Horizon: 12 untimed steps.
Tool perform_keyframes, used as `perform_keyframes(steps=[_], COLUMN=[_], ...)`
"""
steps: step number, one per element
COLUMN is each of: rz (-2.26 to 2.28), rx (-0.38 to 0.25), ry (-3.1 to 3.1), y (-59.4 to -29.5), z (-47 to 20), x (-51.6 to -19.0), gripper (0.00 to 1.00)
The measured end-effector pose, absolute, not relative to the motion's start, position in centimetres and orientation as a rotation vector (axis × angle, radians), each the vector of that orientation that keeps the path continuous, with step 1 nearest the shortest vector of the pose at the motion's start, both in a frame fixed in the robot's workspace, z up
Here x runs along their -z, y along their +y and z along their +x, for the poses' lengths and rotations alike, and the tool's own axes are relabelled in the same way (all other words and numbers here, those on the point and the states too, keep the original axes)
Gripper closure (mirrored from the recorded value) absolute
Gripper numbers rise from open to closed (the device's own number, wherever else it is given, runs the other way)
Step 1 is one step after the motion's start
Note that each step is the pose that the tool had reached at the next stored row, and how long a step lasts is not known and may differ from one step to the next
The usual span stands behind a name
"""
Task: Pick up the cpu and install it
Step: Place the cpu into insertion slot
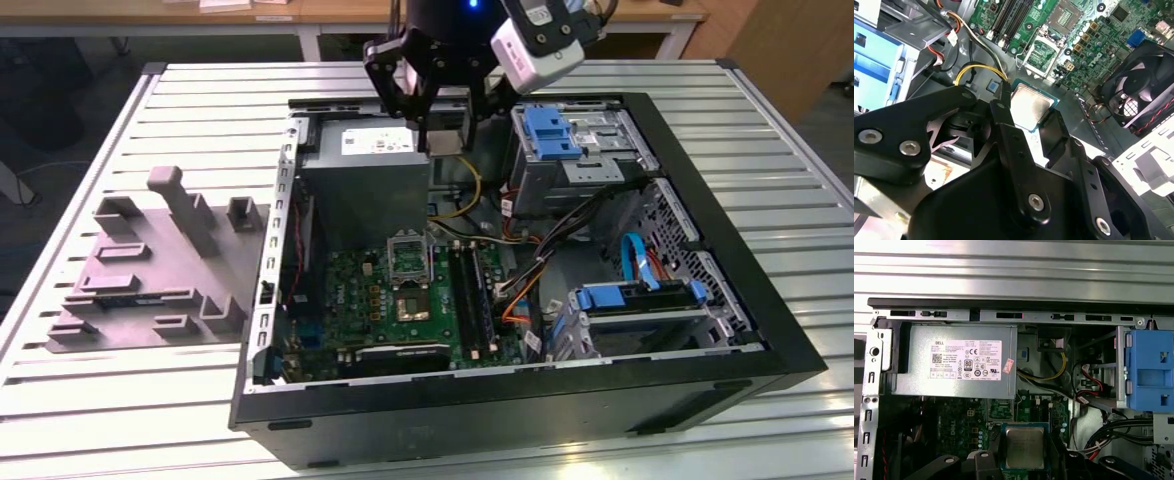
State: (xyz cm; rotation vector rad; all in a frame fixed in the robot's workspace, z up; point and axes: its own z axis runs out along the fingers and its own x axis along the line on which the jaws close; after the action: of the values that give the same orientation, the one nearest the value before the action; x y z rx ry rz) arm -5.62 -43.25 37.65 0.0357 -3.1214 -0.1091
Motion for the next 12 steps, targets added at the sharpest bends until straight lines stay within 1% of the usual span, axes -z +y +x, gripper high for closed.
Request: perform_keyframes(steps=[12], rz=[0.036], rx=[0.109], ry=[-3.122], y=[-44.14], z=[-5.61], x=[-36.96], gripper=[0.53])
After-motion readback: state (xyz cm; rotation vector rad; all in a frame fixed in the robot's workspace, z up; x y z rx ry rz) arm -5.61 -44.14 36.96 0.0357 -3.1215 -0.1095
